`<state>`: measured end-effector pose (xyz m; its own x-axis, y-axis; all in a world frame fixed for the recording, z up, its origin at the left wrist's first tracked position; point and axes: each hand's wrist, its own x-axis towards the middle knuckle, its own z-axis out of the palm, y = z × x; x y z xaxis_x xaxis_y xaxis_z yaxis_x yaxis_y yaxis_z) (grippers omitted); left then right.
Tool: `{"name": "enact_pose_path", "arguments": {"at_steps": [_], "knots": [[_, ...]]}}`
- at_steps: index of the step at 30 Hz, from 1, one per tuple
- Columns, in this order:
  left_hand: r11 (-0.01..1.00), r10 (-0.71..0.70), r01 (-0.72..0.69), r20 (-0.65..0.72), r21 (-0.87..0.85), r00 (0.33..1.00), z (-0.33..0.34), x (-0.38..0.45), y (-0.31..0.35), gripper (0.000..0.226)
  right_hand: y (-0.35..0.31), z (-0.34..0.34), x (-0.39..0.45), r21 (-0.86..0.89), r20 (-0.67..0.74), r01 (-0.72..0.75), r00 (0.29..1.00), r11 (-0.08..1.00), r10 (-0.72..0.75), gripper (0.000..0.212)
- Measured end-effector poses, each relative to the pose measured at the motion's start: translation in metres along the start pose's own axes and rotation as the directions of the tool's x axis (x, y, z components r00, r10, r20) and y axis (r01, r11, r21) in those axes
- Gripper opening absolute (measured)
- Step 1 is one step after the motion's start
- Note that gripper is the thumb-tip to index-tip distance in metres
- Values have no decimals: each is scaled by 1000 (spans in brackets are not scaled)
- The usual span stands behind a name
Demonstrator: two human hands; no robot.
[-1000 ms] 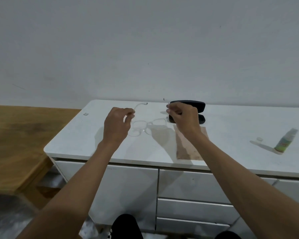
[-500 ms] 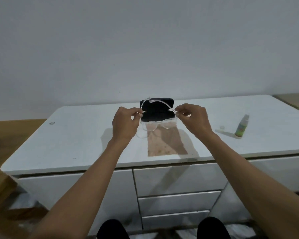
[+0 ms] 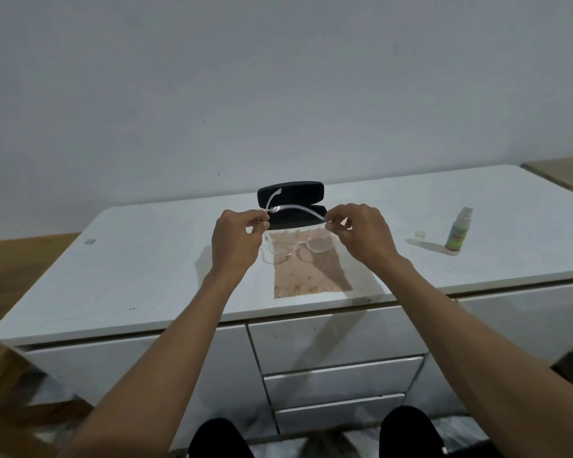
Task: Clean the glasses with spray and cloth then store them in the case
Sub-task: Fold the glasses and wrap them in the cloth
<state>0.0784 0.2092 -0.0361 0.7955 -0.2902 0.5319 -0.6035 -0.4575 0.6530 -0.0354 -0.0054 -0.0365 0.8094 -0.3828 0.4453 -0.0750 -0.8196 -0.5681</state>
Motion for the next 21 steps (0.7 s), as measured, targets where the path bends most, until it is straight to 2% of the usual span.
{"name": "enact_pose_path", "arguments": {"at_steps": [4,10,21], "knots": [[999,-26,25,-18,-20,1000,0,1,-8,10,5,3,-1,174,-62,-108,991,979,121,4],[998,-47,48,18,-28,999,7,-3,-14,11,12,7,-6,174,-34,-143,988,974,152,11],[999,-25,26,36,-26,999,6,-6,-14,14,19,7,-11,216,-42,-170,982,962,183,2]]}}
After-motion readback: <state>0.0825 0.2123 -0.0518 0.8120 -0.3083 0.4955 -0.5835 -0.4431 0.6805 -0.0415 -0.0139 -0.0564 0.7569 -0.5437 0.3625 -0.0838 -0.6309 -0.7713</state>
